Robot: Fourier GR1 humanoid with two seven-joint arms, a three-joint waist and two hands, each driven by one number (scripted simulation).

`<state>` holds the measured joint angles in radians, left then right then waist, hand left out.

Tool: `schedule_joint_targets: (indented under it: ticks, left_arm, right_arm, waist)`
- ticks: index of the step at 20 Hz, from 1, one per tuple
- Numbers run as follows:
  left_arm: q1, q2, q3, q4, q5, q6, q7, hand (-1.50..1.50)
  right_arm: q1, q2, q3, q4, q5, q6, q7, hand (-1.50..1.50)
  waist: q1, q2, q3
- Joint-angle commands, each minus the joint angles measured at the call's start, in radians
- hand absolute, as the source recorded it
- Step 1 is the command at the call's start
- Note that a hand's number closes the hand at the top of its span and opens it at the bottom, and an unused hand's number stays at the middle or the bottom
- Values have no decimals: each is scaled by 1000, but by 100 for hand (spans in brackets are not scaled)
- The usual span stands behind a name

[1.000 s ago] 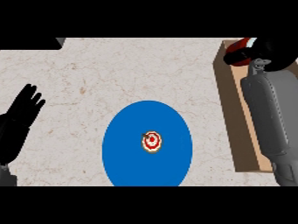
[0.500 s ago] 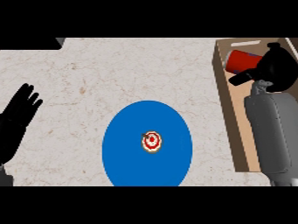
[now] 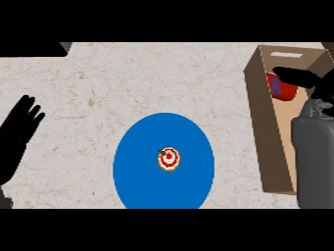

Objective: Pick the can from the plate and place it in the cardboard box

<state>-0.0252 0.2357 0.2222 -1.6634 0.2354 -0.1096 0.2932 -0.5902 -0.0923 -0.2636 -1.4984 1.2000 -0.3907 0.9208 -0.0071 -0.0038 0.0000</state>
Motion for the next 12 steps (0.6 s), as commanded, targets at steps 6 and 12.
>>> schedule_joint_targets:
  ticks: [6,12]
  left_arm:
    - [15,-31,-16,5,-20,13,-8,0]
    - [9,-3,25,-17,11,-7,-3,0]
  right_arm:
    - [295,53,-26,-479,-112,-33,-3,-150]
    - [572,41,-39,-733,-278,69,-64,-150]
  waist:
    - [-13,-2,0]
    - [-5,-1,0]
